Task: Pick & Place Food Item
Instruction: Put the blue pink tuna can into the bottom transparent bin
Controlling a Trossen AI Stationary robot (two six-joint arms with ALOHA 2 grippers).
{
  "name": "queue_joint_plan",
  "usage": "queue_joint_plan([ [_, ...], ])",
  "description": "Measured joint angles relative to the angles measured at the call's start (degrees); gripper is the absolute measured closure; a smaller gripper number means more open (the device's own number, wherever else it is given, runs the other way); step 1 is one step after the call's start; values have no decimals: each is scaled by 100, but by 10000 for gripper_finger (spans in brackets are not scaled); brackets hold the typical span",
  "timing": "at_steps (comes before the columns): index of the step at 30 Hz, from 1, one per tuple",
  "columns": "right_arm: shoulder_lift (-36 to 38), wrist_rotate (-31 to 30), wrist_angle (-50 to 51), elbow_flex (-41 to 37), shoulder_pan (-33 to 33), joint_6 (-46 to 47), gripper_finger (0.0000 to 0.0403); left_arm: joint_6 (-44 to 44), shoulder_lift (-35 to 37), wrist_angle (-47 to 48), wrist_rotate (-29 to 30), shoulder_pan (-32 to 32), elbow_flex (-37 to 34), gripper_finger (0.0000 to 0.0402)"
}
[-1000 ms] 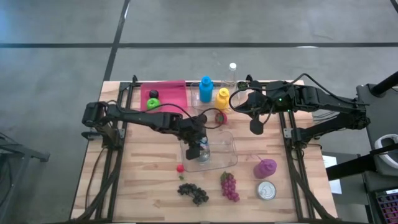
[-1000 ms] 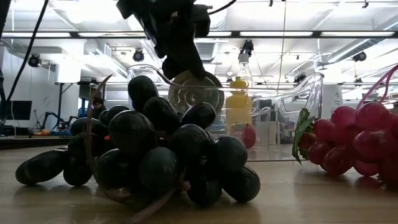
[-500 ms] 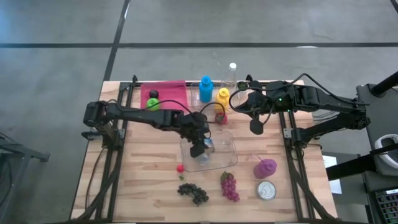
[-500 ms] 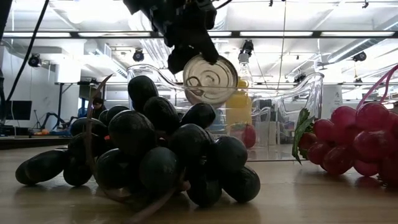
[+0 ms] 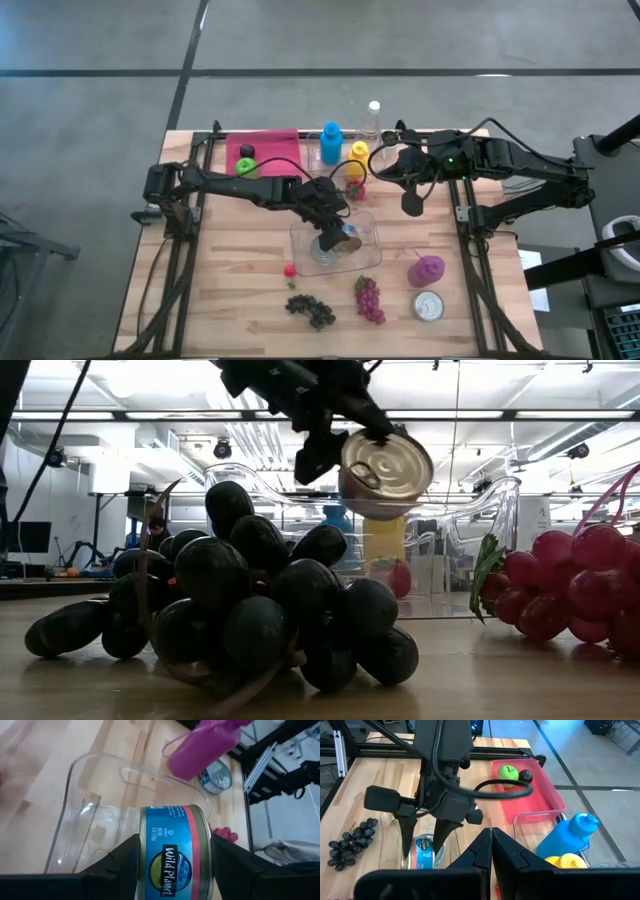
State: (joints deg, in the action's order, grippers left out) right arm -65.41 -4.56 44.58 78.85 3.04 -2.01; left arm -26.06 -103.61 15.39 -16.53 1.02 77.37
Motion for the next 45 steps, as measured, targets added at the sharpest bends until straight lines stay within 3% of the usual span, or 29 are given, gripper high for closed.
queue_joint_plan([
  [18, 0, 0, -28, -2, -1, -10, 394, 200, -1120, -731, -863, 135, 465, 201],
  [37, 0, 2, -38, 0, -1, 7, 394, 359, -1426, -735, -751, 181, 404, 198],
  [41, 0, 2, -37, -1, -1, 1, 394, 378, -1426, -612, -702, 181, 404, 174],
  [45, 0, 2, -37, 0, -1, -2, 394, 376, -1426, -606, -706, 181, 393, 121],
])
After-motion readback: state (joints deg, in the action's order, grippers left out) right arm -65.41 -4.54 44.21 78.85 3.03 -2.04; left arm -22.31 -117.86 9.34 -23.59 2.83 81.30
